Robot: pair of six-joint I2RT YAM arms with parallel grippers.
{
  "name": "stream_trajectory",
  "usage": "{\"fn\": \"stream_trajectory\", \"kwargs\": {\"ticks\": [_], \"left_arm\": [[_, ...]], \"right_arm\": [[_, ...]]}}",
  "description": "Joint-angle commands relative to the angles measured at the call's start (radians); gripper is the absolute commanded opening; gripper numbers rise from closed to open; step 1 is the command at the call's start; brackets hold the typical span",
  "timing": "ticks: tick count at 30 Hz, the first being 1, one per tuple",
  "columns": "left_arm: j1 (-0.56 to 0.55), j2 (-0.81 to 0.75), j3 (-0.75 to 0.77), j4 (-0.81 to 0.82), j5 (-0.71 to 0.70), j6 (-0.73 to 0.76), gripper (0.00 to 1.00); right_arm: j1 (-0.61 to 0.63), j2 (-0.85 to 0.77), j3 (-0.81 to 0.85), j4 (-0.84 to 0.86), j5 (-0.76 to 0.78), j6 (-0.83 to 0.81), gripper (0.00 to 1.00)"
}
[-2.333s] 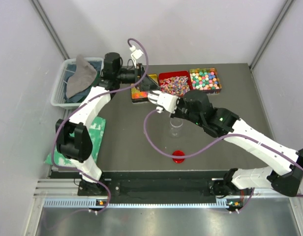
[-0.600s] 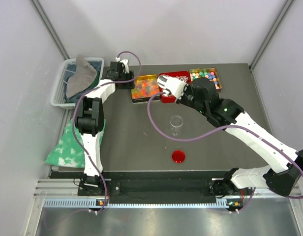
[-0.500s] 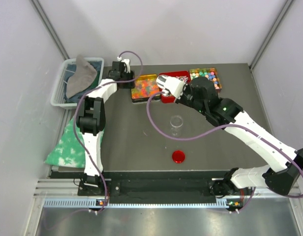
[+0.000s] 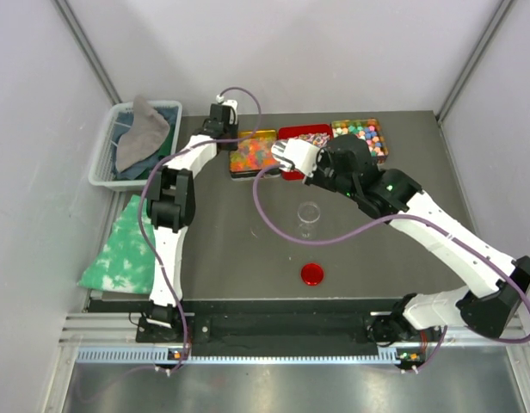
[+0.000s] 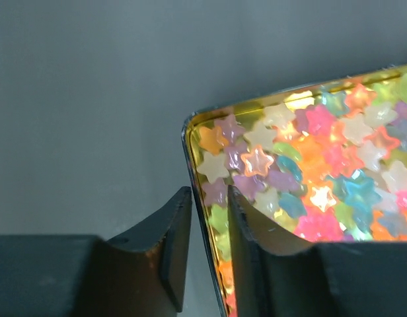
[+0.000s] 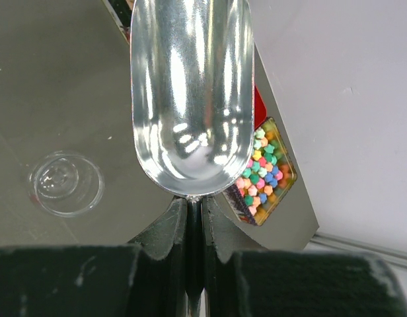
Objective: Pack the candies
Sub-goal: Scoop the fake candies from the storage box.
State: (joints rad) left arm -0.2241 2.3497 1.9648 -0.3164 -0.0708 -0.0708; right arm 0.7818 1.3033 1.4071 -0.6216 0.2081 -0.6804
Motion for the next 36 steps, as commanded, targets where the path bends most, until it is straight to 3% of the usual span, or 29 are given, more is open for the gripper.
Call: {"fn": "stream_trajectory", "kwargs": {"ticks": [1, 5, 10, 19, 21, 23, 29, 33, 36], "left_arm": [[-0.012, 0.042, 0.063, -0.023, -0.053, 0.022, 0.38], [-0.017, 0.056, 0.072, -0.023, -0.067, 0.020, 0.38], [-0.018, 0.056, 0.072, -0.016, -0.076, 0.019, 0.24], [-0.017, 0.030, 0.065, -0.009, -0.069, 0.014, 0.28], [-0.017, 0.028, 0.065, -0.010, -0.064, 0.012, 0.42], [-0.018, 0.029, 0.063, -0.015, -0.057, 0.012, 0.48], [-0.015, 0.014, 0.049, 0.006, -0.063, -0.001, 0.47], [-0.011, -0.001, 0.045, 0.019, -0.075, -0.009, 0.38], [-0.003, -0.009, 0.045, 0.020, -0.076, -0.009, 0.38]], "right_arm": [[0.025, -0.012, 0.069, -0.003, -0.019, 0.002, 0.00], [0.037, -0.010, 0.069, -0.010, -0.015, 0.002, 0.00], [0.050, -0.002, 0.069, -0.010, -0.015, 0.004, 0.00], [0.063, 0.010, 0.064, -0.015, -0.013, 0.001, 0.00], [0.066, 0.010, 0.062, -0.018, -0.012, 0.001, 0.00], [0.068, 0.008, 0.059, -0.018, -0.010, -0.001, 0.00], [0.071, 0.013, 0.056, -0.018, -0.010, -0.001, 0.00], [0.073, 0.017, 0.055, -0.017, -0.007, -0.002, 0.00], [0.074, 0.020, 0.055, -0.017, -0.007, -0.002, 0.00]]}}
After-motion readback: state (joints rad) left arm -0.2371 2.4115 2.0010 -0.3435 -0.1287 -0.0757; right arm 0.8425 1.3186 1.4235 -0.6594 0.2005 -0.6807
